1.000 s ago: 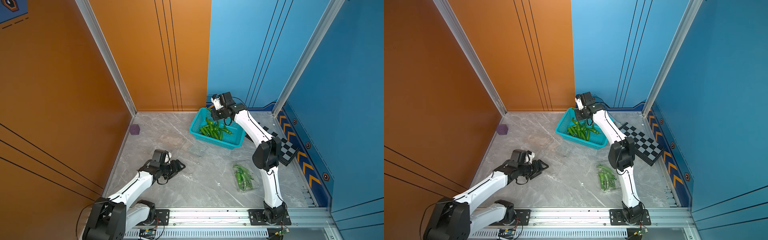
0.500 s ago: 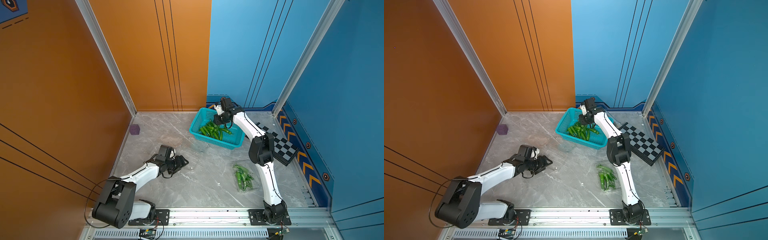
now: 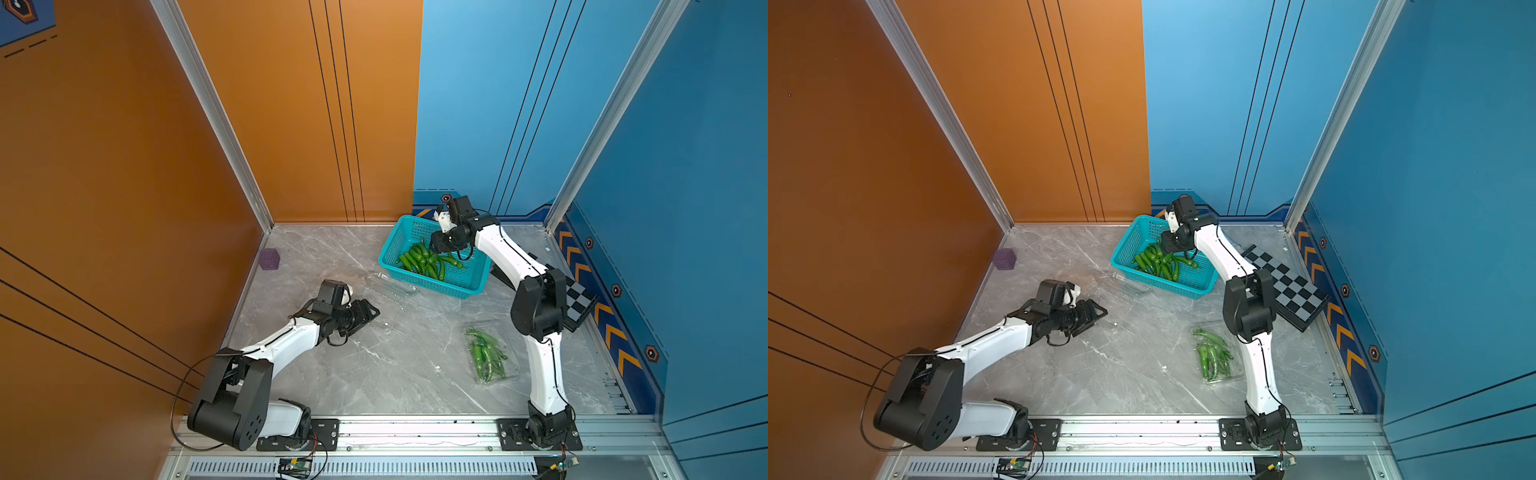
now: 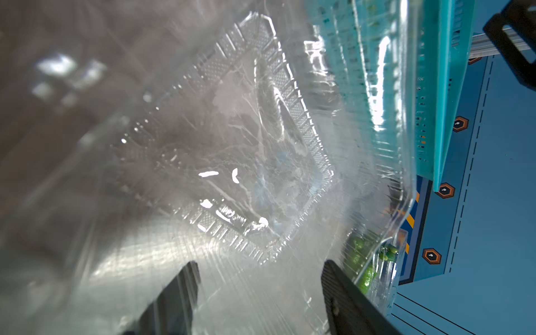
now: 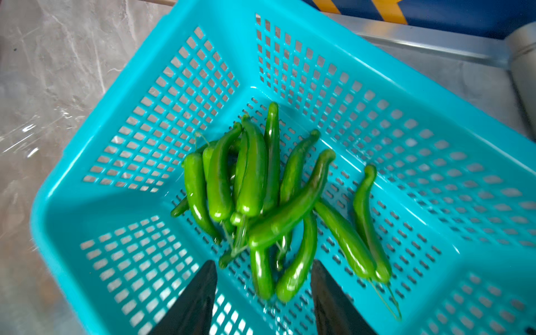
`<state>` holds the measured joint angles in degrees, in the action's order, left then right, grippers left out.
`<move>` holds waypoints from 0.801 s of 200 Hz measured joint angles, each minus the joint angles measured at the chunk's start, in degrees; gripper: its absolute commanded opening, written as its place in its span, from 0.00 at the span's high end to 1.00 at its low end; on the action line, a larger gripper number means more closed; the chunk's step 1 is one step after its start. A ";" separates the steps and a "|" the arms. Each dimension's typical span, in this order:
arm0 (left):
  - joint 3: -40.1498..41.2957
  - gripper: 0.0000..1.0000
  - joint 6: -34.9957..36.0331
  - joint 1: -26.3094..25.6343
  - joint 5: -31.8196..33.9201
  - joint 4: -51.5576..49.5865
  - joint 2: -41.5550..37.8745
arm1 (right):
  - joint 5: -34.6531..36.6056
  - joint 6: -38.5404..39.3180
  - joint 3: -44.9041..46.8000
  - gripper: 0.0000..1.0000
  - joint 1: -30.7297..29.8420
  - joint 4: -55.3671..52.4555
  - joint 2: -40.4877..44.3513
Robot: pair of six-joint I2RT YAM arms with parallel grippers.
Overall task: Take small green peppers out of containers
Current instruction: Move the packing box to the center of the board.
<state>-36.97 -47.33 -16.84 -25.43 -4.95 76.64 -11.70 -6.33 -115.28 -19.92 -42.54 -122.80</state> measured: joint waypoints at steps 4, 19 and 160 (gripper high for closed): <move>0.00 0.30 0.02 0.00 0.15 -0.42 -0.68 | 0.15 -0.11 2.01 0.44 0.00 0.20 2.27; 0.00 0.30 0.09 -0.04 0.76 -2.38 -2.97 | 0.57 -1.16 8.33 0.44 0.00 1.31 9.22; 7.04 0.17 1.42 -0.13 2.75 -16.52 -17.94 | 2.23 -16.37 46.45 0.38 -0.04 6.49 38.80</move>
<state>-29.93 -45.91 -16.97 -22.68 -21.47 58.70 -9.47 -22.70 -68.84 -19.97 -36.05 -84.01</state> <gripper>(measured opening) 0.827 0.612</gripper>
